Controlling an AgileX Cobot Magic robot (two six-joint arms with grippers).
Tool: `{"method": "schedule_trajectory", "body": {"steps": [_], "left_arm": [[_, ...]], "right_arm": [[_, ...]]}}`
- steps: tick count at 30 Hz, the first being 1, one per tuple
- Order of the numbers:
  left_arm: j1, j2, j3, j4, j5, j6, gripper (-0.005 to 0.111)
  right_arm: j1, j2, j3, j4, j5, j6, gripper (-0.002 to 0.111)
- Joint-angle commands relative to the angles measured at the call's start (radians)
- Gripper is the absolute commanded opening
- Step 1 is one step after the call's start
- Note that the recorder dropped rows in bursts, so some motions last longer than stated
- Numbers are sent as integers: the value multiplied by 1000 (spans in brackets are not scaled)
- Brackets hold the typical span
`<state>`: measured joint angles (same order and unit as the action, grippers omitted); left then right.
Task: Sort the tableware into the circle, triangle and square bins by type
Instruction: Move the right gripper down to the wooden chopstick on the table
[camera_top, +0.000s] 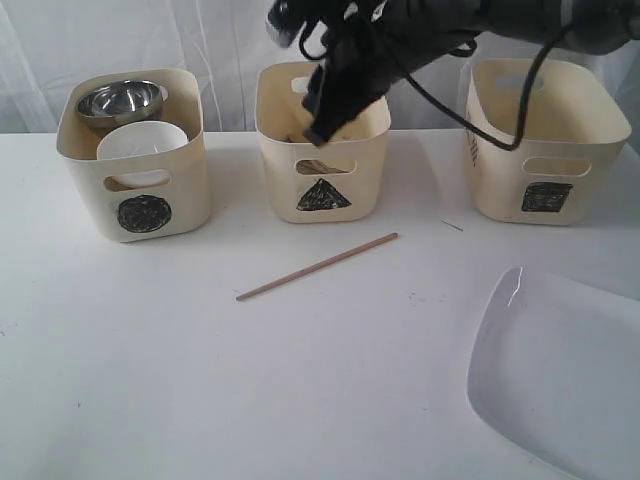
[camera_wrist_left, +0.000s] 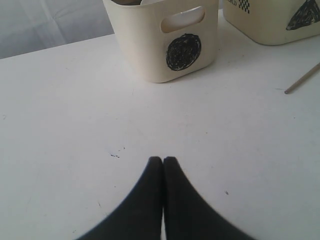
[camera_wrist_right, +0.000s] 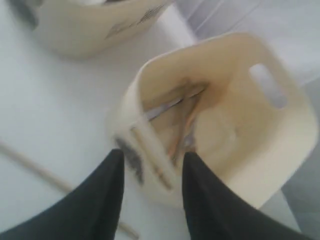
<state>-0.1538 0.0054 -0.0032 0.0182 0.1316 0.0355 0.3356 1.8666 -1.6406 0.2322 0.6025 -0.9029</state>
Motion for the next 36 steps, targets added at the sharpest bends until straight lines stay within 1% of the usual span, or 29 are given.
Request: {"method": "schedule_trajectory", "body": {"steps": [1,3,5,7,8,10,11,12,17,24,27,30,33,36], "left_arm": [[2,-5,3,-2,4,-1,0],[2,-5,3,-2,4,-1,0],[2,-5,3,-2,4,-1,0],[2,-5,3,-2,4,-1,0],[2,-5,3,-2,4,-1,0],[2,-5,3,-2,4,-1,0],[2,-5,3,-2,4,-1,0],[2,-5,3,-2,4,-1,0],[2,-5,3,-2,4,-1,0],[2,-5,3,-2,4,-1,0],[2,-5,3,-2,4,-1,0],[2,-5,3,-2,4,-1,0],[2,-5,3,-2,4,-1,0],[2,-5,3,-2,4,-1,0]], "right_arm": [[2,-8,17,-36,322,-306,37],[5,-8,37,-36,305,-442,37],[13,2,48,-36,250,-533,38],[21,22,49,-43,219,-565,41],[26,37,49,-50,204,-577,45],[35,71,49,-52,201,-612,51],[42,89,49,-52,201,-635,53],[51,122,49,-52,195,-682,53],[65,225,47,-57,126,-769,53],[65,259,38,-102,128,-721,53],[63,307,-43,-110,227,-641,53],[65,334,-104,-109,266,-579,53],[67,356,-146,-109,334,-577,53],[67,378,-191,-110,380,-530,53]]}}
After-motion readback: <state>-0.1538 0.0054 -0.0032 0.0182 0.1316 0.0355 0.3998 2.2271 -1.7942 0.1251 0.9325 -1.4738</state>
